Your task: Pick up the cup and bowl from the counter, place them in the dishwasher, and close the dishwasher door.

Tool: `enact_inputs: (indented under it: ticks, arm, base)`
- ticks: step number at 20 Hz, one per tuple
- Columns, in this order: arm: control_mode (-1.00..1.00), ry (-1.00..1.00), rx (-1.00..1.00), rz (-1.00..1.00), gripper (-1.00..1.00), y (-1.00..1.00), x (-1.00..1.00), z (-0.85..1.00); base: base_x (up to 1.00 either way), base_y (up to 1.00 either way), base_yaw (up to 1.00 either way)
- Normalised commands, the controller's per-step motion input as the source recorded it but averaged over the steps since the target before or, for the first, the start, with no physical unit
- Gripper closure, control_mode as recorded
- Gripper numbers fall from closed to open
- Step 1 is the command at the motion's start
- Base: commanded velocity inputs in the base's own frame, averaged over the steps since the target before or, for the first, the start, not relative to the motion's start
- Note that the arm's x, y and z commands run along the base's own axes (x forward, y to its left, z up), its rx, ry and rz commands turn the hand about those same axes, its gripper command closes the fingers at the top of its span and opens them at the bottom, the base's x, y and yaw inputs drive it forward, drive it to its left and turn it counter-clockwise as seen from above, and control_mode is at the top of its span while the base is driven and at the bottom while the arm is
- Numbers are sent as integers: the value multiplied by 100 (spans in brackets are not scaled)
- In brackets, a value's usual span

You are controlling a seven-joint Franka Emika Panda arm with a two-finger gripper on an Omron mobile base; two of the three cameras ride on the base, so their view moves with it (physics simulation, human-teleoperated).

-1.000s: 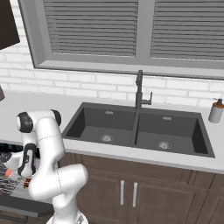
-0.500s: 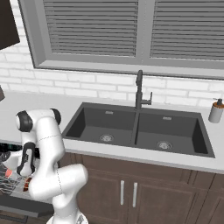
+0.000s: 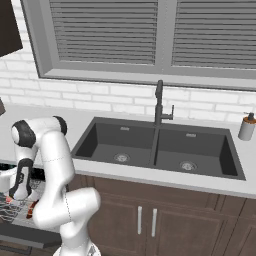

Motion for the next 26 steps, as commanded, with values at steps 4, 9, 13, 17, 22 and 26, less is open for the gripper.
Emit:
enact_inputs:
  ticks: [4,9,13,17,22,26]
  arm:
    - [-100,-9,0,7,-100,0,-72,54]
    - [-100,-10,5,1,-100,-9,-35,20]
    - [-100,-4,9,0,-100,-21,0,32]
    - [-100,-14,10,0,-100,-1,-6,38]
    - [-100,-13,8,1,-100,0,-23,27]
    - [-100,-11,5,4,-100,0,-40,19]
  base:
    - [0,0,0]
    - [0,0,0]
    - [0,0,0]
    - [0,0,0]
    - [0,0,0]
    - [0,0,0]
